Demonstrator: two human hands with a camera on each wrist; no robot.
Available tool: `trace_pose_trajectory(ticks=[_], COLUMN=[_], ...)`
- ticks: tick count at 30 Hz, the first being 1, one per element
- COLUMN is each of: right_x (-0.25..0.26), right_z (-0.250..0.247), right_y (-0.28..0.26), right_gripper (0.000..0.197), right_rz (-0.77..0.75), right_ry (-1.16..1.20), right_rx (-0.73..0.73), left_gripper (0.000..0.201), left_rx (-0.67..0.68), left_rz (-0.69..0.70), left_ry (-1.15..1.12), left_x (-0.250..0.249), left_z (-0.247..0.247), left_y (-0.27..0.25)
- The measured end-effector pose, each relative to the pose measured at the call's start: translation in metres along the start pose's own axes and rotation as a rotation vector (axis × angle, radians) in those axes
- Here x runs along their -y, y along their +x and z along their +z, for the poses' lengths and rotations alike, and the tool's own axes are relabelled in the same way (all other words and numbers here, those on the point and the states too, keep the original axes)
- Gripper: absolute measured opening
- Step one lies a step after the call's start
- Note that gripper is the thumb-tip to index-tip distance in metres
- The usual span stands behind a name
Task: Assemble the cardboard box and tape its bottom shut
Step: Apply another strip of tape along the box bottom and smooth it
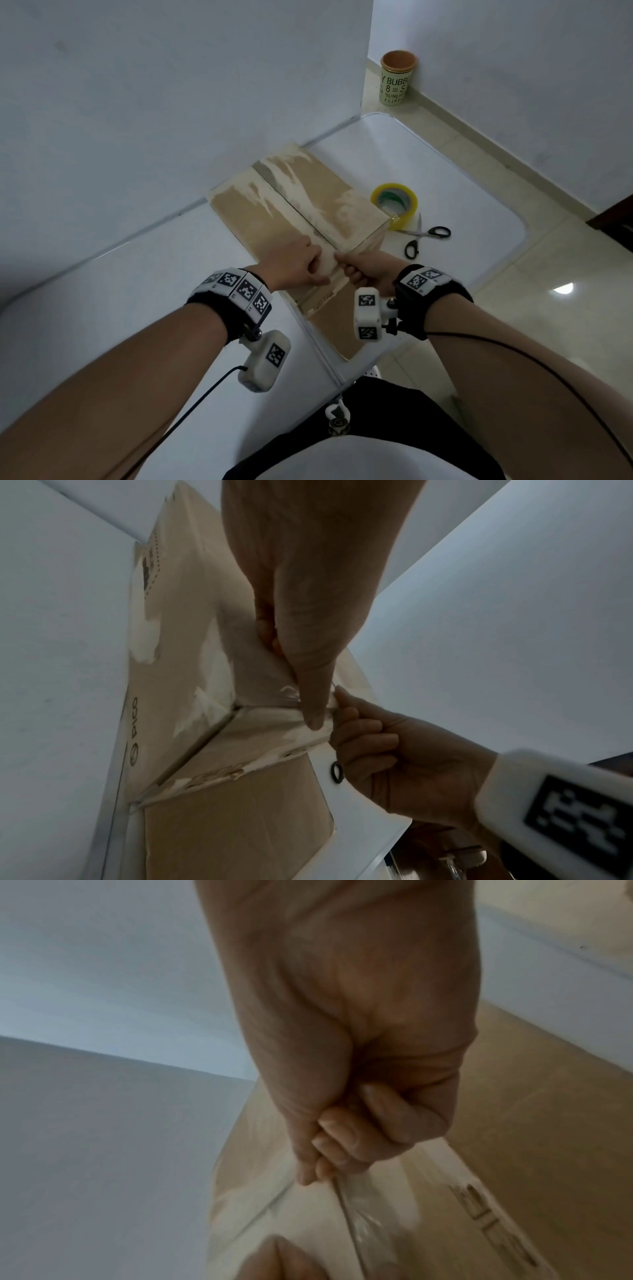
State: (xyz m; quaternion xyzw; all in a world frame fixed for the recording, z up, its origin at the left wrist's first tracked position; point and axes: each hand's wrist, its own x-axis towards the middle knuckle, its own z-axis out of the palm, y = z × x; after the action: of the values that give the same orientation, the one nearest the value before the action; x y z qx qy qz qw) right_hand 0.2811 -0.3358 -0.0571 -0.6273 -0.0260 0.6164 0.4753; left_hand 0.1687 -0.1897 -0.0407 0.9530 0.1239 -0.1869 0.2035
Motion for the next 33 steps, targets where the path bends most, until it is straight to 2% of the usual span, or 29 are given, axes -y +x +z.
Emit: trace_pose_trajectory(ticks=[7, 11, 15, 19, 23, 29, 31, 33], right_x=[0.018, 0.025, 0.035, 0.04, 0.029, 0.023, 0.022, 0.021], right_z=[-0.028, -0.043, -0.06, -0.067, -0.064, -0.073, -0.085, -0.095], right_y=[0.005, 0.009, 0.009, 0.009, 0.016, 0.013, 0.009, 0.009], right_gripper=[0.035, 0.035, 0.034, 0.026, 0.029, 0.038, 0.039, 0.033], right_rz=[0.017, 0.024, -0.055, -0.104, -0.165, -0.227, -0.255, -0.297], right_ry=[0.168, 0.112, 0.202, 0.192, 0.163, 0.26, 0.311, 0.284], right_rx=[-0.14, -0.165, -0.256, -0.352, -0.438, -0.433, -0.464, -0.491], left_gripper=[0.039, 0.039, 0.04, 0.042, 0.041, 0.049, 0.045, 0.037], left_rx=[0.07, 0.082, 0.094, 0.107, 0.152, 0.227, 0.154, 0.004], left_rz=[0.014, 0.014, 0.018, 0.031, 0.024, 0.017, 0.019, 0.038], left_ry=[0.027, 0.011, 0.06, 0.11, 0.124, 0.177, 0.133, 0.073], left_x=[-0.001, 0.0, -0.001, -0.002, -0.005, -0.013, -0.021, -0.032], left_z=[-0.005, -0.005, -0.006, -0.01, -0.014, -0.028, -0.036, -0.042], left_y=[0.005, 0.006, 0.005, 0.008, 0.011, 0.019, 0.028, 0.039])
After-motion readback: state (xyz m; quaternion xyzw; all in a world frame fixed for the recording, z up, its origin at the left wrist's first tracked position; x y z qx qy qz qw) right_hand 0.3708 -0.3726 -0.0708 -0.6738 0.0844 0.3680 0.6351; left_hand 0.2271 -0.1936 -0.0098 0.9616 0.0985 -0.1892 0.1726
